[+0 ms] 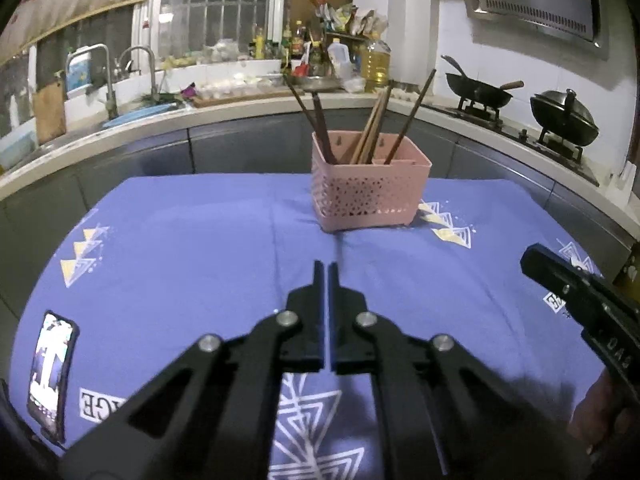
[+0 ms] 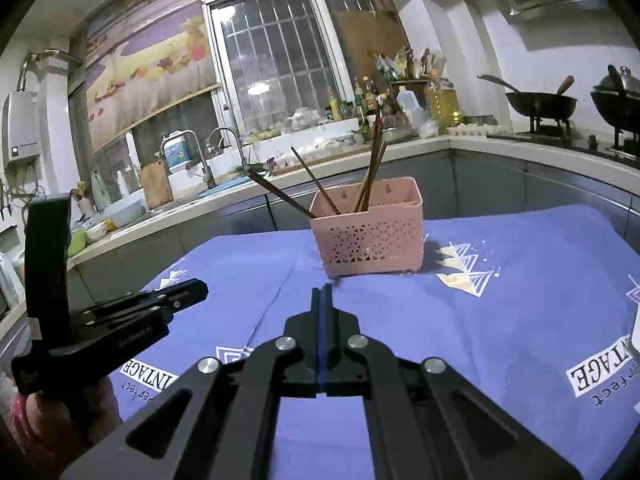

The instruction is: Organize utensils

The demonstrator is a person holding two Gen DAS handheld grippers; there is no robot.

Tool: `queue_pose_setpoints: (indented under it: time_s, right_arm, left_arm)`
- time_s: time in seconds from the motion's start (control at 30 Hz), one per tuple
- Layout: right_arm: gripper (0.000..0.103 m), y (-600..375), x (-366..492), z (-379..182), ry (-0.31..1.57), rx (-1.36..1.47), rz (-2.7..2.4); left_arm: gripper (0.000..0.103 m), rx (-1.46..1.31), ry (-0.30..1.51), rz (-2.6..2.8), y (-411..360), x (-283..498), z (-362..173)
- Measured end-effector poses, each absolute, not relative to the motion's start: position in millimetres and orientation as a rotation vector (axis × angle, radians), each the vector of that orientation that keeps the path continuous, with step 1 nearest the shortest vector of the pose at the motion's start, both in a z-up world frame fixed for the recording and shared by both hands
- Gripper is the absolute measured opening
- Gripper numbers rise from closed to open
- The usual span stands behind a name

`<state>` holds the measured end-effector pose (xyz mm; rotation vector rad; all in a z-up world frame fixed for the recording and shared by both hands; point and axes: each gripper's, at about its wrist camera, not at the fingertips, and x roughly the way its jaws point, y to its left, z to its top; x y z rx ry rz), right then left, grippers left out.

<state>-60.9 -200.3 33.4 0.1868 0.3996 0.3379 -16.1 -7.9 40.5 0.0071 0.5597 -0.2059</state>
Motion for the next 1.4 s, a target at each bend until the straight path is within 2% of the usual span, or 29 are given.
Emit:
queue_pose_setpoints:
  time_s: [0.07,0.1,0.17,0.2,0.27,0.3,0.33,0.53,0.97,1.23,1.4]
  right_arm:
    - [0.0,-202,-64,36,0.375,0.199,0.333]
    - [0.0,-204,-66,37,0.353,0.222,0.338]
    - [0.002,-206,-67,38,0.332,0.257,0.344]
    - [0.007,-207,-67,37,0.333,0.279,0.344]
    - [0.04,-205,-62,36,0.385,0.271,0.344]
    - [0.066,-205,-60,34,0.402,0.268,0.348]
    - [0.075,-206,-62,33,0.386,0.278,0.343]
    - [0.082,-211,-68,34,0.337,0.288,0.299]
    - [0.083,-222,-61,31,0.353,0.338,0.267]
    - [0.091,-240,-52,23,0.373,0.394,0.235]
    - [0.091,-244,-44,18,0.408,0.393,0.239]
  left_arm:
    - [0.001,0.004,0.545,-0.217,-8,-20,43]
    - [0.006,-0.003,0.541,-0.215,-7,-21,45]
    - [0.066,-0.029,0.548,-0.229,-5,-20,48]
    - [0.095,-0.05,0.534,-0.216,-1,-22,50]
    - [0.096,-0.078,0.486,-0.206,3,-26,53]
    - [0.097,-0.074,0.477,-0.208,3,-26,55]
    - [0.097,-0.061,0.477,-0.21,2,-26,55]
    - [0.097,-0.037,0.474,-0.198,-1,-27,55]
    - [0.097,-0.005,0.51,-0.156,-7,-16,49]
    - [0.097,0.004,0.545,-0.126,-15,3,49]
    - [0.097,0.052,0.568,-0.113,-24,15,46]
